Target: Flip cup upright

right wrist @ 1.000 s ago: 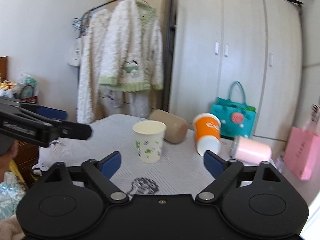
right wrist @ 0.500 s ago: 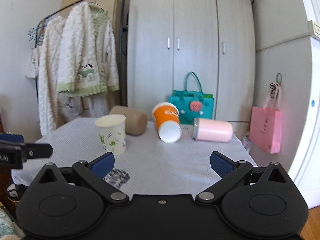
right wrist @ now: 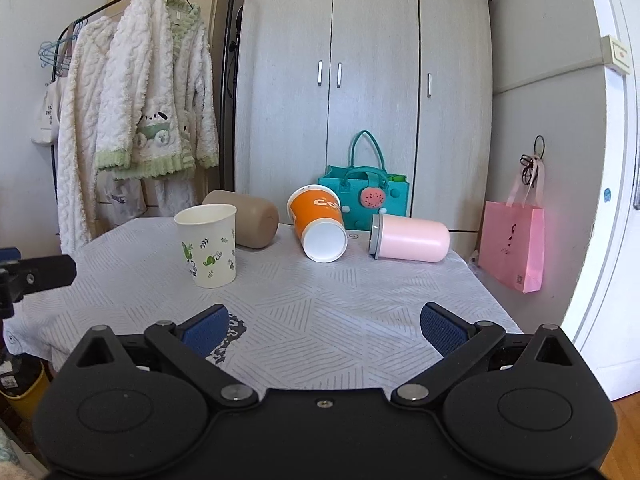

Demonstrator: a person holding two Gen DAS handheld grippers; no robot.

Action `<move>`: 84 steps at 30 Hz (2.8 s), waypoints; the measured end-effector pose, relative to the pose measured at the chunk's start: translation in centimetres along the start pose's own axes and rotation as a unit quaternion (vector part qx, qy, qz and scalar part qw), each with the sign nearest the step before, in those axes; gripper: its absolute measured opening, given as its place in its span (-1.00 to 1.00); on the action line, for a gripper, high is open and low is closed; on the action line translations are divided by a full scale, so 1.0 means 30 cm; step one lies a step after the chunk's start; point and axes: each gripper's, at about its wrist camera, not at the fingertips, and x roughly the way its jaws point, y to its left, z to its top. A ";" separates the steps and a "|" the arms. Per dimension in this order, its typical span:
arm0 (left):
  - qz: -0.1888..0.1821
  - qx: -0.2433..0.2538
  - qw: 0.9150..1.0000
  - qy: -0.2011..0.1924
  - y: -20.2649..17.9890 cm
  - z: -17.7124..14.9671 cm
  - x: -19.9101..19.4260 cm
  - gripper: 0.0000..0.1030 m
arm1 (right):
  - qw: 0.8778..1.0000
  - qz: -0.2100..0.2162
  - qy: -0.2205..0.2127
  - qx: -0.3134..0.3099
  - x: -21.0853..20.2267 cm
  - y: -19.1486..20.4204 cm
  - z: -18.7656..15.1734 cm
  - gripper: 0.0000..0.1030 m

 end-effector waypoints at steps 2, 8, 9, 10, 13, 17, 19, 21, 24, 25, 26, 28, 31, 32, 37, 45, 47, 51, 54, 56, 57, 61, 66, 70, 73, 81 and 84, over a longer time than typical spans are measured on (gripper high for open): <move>0.009 0.004 1.000 0.000 -0.011 -0.004 0.002 1.00 | 1.000 -0.009 -0.007 -0.002 -0.009 0.008 -0.004 1.00; 0.015 0.007 1.000 -0.002 -0.020 -0.010 0.002 1.00 | 1.000 -0.014 -0.009 0.013 -0.020 -0.001 -0.013 1.00; 0.015 0.010 1.000 0.001 -0.024 -0.011 0.003 1.00 | 1.000 -0.016 -0.009 0.014 -0.019 -0.002 -0.015 1.00; 0.015 0.010 1.000 0.007 -0.025 -0.011 0.007 1.00 | 1.000 -0.018 -0.009 0.015 -0.018 -0.004 -0.017 1.00; 0.016 0.005 1.000 0.011 -0.024 -0.013 0.014 1.00 | 1.000 -0.020 -0.008 0.018 -0.015 -0.008 -0.023 1.00; 0.024 0.013 1.000 0.009 -0.027 -0.021 0.017 1.00 | 0.999 -0.026 -0.008 0.019 -0.013 -0.014 -0.026 1.00; 0.018 0.013 1.000 0.010 -0.025 -0.024 0.017 1.00 | 0.999 -0.030 -0.010 0.019 -0.015 -0.016 -0.025 1.00; 0.009 0.007 1.000 0.016 -0.022 -0.024 0.021 1.00 | 0.999 -0.031 -0.012 0.019 -0.019 -0.020 -0.026 1.00; 0.014 0.011 1.000 0.014 -0.030 -0.027 0.021 1.00 | 0.999 -0.030 -0.012 0.019 -0.023 -0.020 -0.026 1.00; 0.016 0.014 1.000 0.013 -0.033 -0.028 0.019 1.00 | 0.999 -0.030 -0.012 0.018 -0.024 -0.020 -0.025 1.00; 0.017 0.016 1.000 0.012 -0.036 -0.028 0.018 1.00 | 0.999 -0.030 -0.012 0.019 -0.026 -0.020 -0.026 1.00; 0.019 0.018 1.000 0.011 -0.039 -0.029 0.016 1.00 | 0.999 -0.029 -0.013 0.020 -0.028 -0.020 -0.026 1.00; 0.023 0.019 1.000 0.009 -0.039 -0.029 0.014 1.00 | 0.999 -0.029 -0.013 0.020 -0.031 -0.020 -0.027 1.00; 0.024 0.020 0.999 0.009 -0.039 -0.028 0.014 1.00 | 0.999 -0.029 -0.014 0.020 -0.031 -0.020 -0.027 1.00; 0.027 0.021 0.999 0.008 -0.040 -0.032 0.009 1.00 | 0.999 -0.031 -0.015 0.018 -0.033 -0.017 -0.027 1.00; 0.035 0.017 0.999 0.014 -0.029 -0.032 0.017 1.00 | 0.999 -0.032 -0.020 0.009 -0.040 -0.008 -0.028 1.00; 0.037 0.015 0.999 0.014 -0.025 -0.032 0.018 1.00 | 0.999 -0.032 -0.019 0.008 -0.041 -0.005 -0.030 1.00; 0.039 0.011 0.999 0.015 -0.018 -0.030 0.021 1.00 | 0.999 -0.033 -0.020 0.008 -0.040 -0.007 -0.027 1.00; 0.045 0.011 0.999 0.017 -0.015 -0.030 0.024 1.00 | 0.999 -0.034 -0.020 0.008 -0.038 -0.009 -0.025 1.00; 0.049 0.013 0.999 0.017 -0.016 -0.031 0.024 1.00 | 0.999 -0.035 -0.021 0.008 -0.038 -0.010 -0.027 1.00; 0.049 0.015 0.999 0.017 -0.017 -0.031 0.025 1.00 | 0.999 -0.035 -0.021 0.008 -0.038 -0.011 -0.026 1.00; 0.055 0.018 0.998 0.020 -0.020 -0.030 0.028 1.00 | 0.999 -0.036 -0.021 0.009 -0.036 -0.012 -0.025 1.00; 0.058 0.015 0.998 0.023 -0.019 -0.029 0.033 1.00 | 0.999 -0.036 -0.020 0.008 -0.037 -0.014 -0.024 1.00; 0.062 0.014 0.998 0.024 -0.024 -0.029 0.036 1.00 | 0.999 -0.036 -0.020 0.008 -0.035 -0.015 -0.022 1.00; 0.064 0.018 0.997 0.023 -0.029 -0.031 0.039 1.00 | 0.999 -0.036 -0.020 0.008 -0.033 -0.014 -0.021 1.00; 0.064 0.020 0.997 0.023 -0.035 -0.035 0.037 1.00 | 0.999 -0.038 -0.017 0.007 -0.027 -0.017 -0.024 1.00; 0.065 0.020 0.997 0.025 -0.038 -0.034 0.038 1.00 | 0.999 -0.038 -0.018 0.007 -0.027 -0.018 -0.025 1.00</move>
